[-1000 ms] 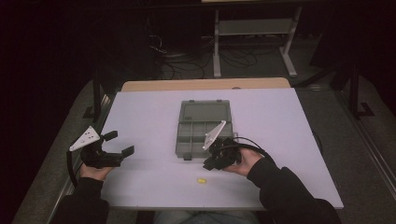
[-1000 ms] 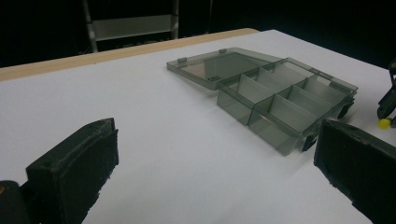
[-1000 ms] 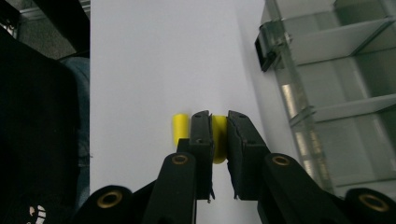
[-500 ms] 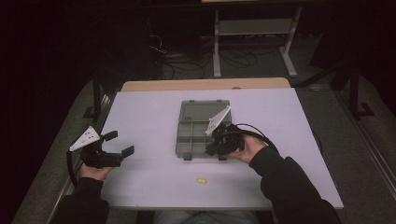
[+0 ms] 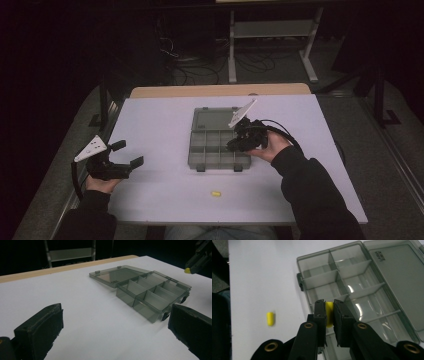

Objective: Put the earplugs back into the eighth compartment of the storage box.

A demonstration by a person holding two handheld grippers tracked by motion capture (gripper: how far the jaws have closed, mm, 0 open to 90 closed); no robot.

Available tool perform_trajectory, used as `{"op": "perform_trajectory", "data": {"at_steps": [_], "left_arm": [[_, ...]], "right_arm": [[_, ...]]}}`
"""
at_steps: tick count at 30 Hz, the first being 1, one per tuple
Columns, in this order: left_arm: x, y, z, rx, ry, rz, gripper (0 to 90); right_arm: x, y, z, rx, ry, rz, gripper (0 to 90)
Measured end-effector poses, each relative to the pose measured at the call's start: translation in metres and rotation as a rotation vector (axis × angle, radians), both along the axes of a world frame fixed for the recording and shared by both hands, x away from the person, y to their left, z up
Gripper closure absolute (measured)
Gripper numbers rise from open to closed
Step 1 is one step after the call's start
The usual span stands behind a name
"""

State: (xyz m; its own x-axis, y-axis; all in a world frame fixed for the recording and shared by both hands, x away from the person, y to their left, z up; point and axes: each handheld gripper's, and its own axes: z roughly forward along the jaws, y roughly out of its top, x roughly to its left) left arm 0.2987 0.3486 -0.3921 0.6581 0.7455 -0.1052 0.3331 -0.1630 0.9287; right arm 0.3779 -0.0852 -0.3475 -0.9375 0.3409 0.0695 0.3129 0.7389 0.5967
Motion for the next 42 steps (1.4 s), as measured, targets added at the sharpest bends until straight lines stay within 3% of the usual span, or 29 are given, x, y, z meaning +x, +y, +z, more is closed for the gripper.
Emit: {"op": "perform_trajectory", "data": {"at_steps": [10, 28, 42], "left_arm": [[0.000, 0.000, 0.000, 0.001, 0.001, 0.000, 0.0], [0.000, 0.000, -0.001, -0.001, 0.003, -0.002, 0.0], [0.000, 0.000, -0.001, -0.003, 0.005, -0.002, 0.0]], "right_arm": [[0.011, -0.015, -0.010, -0.017, 0.026, -0.058, 79.4], [0.017, -0.022, -0.041, -0.074, 0.079, -0.092, 79.3], [0.018, -0.024, -0.052, -0.085, 0.092, -0.097, 78.6]]}}
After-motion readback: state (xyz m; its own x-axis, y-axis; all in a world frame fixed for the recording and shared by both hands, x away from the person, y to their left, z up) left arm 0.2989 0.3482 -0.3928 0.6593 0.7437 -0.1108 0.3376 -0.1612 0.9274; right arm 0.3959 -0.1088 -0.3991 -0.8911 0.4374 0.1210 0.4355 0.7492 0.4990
